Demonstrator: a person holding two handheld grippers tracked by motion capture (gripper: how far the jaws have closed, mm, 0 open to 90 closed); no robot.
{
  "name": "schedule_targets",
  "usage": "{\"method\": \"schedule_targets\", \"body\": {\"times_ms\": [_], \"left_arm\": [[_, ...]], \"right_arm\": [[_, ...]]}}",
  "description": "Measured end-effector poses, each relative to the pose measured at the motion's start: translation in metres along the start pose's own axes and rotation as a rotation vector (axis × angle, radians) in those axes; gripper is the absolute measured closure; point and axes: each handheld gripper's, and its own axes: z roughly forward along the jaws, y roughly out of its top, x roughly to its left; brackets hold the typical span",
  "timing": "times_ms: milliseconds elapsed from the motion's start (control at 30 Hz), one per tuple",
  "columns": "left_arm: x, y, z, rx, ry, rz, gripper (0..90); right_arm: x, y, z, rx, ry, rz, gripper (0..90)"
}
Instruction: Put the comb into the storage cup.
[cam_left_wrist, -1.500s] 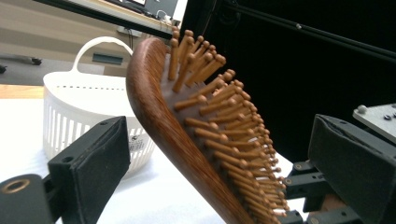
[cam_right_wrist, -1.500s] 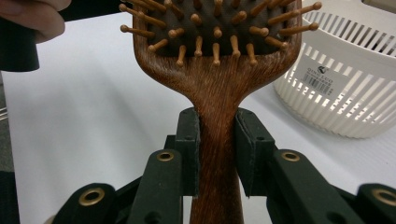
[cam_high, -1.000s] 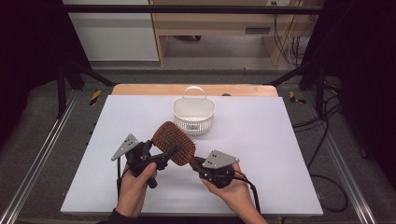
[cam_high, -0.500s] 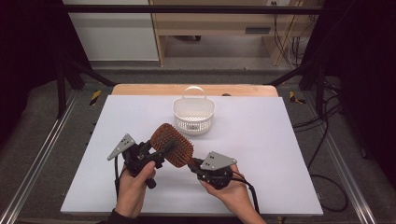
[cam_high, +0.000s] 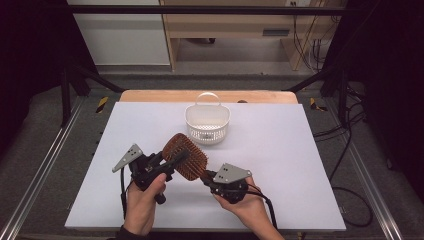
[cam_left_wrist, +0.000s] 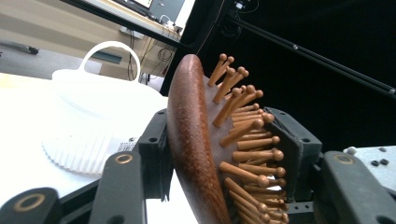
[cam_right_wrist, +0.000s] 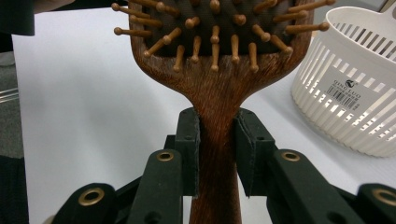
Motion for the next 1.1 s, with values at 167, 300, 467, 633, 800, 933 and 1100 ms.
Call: {"method": "schedule_targets", "body": {"times_ms": [167, 300, 467, 633, 800, 933, 1100], "left_arm": [[-0.0017, 0.0004, -0.0005, 0.002, -0.006, -0.004, 48.3], [-0.0018, 0.0003, -0.0009, 0.004, -0.006, -0.011, 48.8], [-0.0012, 0.0003, -0.0012, 0.003, -0.012, -0.026, 49.3], [0.0002, -0.0008, -0.0011, 0.008, -0.014, -0.042, 49.6], [-0.0002, -0.0007, -0.0012, 0.006, -0.015, -0.045, 49.9], [-0.0009, -0.0006, -0.0013, 0.006, -0.016, -0.047, 50.3], [-0.0009, -0.0006, -0.0014, 0.007, -0.02, -0.054, 50.5]], "right_arm": [[-0.0002, -0.0004, 0.0007, 0.004, 0.006, 0.001, 72.8], [-0.0003, -0.0006, 0.0013, 0.006, 0.014, 0.005, 72.8], [-0.0007, -0.001, 0.0014, 0.004, 0.021, 0.008, 72.8], [-0.0017, -0.0024, 0.0028, 0.009, 0.039, 0.02, 72.6], [-0.0021, -0.0028, 0.0031, 0.007, 0.046, 0.024, 72.6], [-0.0021, -0.003, 0.0034, 0.007, 0.05, 0.026, 72.6], [-0.0023, -0.0034, 0.0038, 0.007, 0.058, 0.031, 72.4]]}}
